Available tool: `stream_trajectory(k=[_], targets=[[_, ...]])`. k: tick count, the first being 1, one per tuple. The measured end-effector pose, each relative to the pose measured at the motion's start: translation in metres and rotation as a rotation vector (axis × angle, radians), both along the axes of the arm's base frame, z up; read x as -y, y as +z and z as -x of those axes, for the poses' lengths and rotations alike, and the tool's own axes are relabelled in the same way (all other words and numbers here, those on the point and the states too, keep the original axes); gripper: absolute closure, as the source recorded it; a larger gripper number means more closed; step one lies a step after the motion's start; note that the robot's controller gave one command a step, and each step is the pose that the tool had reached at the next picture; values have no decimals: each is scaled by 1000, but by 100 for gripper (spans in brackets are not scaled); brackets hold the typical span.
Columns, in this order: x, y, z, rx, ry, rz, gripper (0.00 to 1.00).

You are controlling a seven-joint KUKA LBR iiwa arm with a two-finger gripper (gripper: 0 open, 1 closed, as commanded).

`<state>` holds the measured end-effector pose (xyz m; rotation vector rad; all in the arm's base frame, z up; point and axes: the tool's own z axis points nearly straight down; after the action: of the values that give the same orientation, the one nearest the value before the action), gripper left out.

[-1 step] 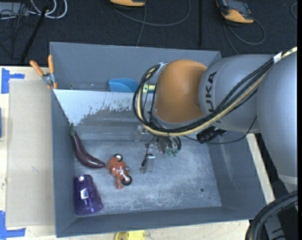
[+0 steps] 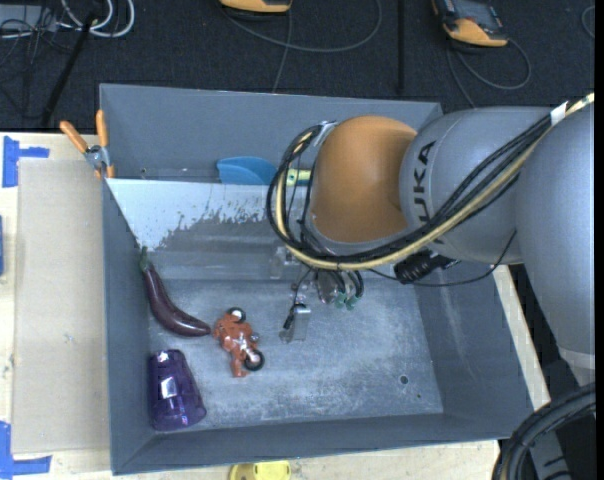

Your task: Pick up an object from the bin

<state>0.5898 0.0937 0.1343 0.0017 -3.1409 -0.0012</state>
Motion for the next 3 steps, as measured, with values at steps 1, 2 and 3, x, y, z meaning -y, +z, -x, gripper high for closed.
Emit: stream_trajectory(k=[1,2,3], targets=[[-56,-2,23,-2,-130,1,0],[-69,15,23,2,-53,0,0],[-71,-1,25,-1,174,1,0]])
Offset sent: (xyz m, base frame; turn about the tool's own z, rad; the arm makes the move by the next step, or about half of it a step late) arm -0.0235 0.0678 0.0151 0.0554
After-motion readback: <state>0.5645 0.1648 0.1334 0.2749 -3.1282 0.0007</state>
